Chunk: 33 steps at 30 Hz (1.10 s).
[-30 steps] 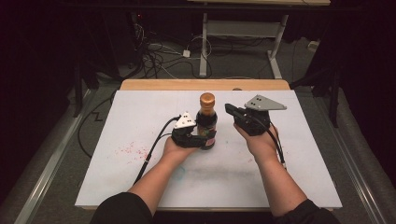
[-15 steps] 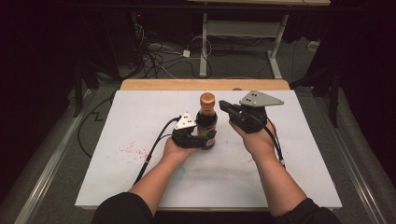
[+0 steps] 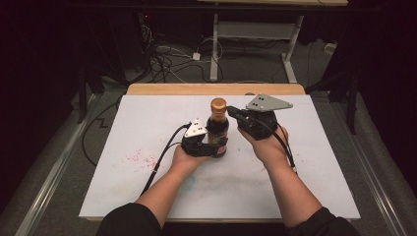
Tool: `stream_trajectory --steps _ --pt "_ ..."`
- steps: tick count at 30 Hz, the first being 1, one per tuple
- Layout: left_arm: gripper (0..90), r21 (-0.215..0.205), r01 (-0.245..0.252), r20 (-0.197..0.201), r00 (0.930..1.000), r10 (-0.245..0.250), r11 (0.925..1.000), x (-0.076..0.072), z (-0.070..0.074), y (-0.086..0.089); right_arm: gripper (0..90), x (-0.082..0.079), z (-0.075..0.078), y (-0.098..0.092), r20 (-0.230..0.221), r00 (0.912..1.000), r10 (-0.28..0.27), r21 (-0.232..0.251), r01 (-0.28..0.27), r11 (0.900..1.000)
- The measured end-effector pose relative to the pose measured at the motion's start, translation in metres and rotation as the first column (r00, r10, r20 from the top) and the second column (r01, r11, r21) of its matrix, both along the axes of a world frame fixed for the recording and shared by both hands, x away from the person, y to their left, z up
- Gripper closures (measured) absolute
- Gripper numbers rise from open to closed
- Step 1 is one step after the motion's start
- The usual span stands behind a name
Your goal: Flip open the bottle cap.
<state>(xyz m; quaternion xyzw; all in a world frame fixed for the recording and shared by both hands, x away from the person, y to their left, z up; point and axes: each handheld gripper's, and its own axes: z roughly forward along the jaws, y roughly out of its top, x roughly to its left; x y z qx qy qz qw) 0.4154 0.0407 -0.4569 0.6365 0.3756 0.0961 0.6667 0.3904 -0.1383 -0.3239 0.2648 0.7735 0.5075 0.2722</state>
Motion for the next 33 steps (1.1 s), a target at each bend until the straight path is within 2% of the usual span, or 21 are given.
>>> stream_trajectory --steps 3,7,8,9,10,11,14,17,18,24,33 --pt "28.5 0.003 -0.007 0.000 1.0000 0.007 1.0000 -0.001 0.001 -0.001 90.0 -0.001 0.003 0.001 0.000 1.0000 0.000 -0.012 0.000 1.000" --pt "28.8 -0.031 -0.030 -0.007 0.9995 0.030 0.9991 -0.002 0.001 -0.005 90.0 -0.003 0.009 0.005 0.004 1.0000 -0.008 -0.033 0.008 0.999" --pt "28.9 -0.135 -0.054 -0.026 0.9983 0.051 0.9894 -0.003 0.003 -0.012 90.0 -0.003 0.009 0.005 0.004 1.0000 -0.007 -0.036 0.007 0.999" --pt "29.0 -0.043 -0.037 -0.006 0.9993 0.037 0.9984 -0.002 0.001 -0.006 90.0 -0.003 0.010 0.006 0.002 1.0000 -0.009 -0.032 0.009 0.999" --pt "29.1 -0.128 -0.057 -0.020 0.9983 0.055 0.9901 -0.003 0.003 -0.013 90.0 -0.002 0.010 0.006 0.001 0.9999 -0.012 -0.034 0.012 0.999" --pt "29.1 -0.038 -0.042 -0.002 0.9991 0.042 0.9984 -0.003 0.001 -0.007 90.0 -0.001 0.010 0.005 -0.002 0.9999 -0.016 -0.033 0.015 0.999" --pt "29.2 -0.033 -0.045 -0.001 0.9990 0.045 0.9984 -0.003 0.001 -0.007 90.0 -0.001 0.011 0.006 -0.010 0.9997 -0.022 -0.032 0.022 0.999" --pt "29.2 -0.044 -0.052 -0.004 0.9986 0.052 0.9977 -0.003 0.001 -0.008 90.0 -0.003 0.011 0.008 -0.004 0.9996 -0.028 -0.043 0.027 0.999" --pt "29.2 -0.061 -0.059 -0.010 0.9982 0.059 0.9964 -0.003 0.001 -0.009 90.0 -0.003 0.011 0.008 -0.003 0.9996 -0.029 -0.044 0.029 0.999" --pt "29.2 -0.069 -0.065 -0.009 0.9979 0.065 0.9955 -0.003 0.000 -0.010 90.0 -0.005 0.012 0.009 0.000 0.9997 -0.023 -0.056 0.023 0.998" --pt "29.8 -0.120 -0.089 -0.009 0.9961 0.088 0.9888 -0.004 -0.001 -0.014 90.0 -0.006 0.016 0.012 -0.010 0.9994 -0.033 -0.085 0.032 0.996"
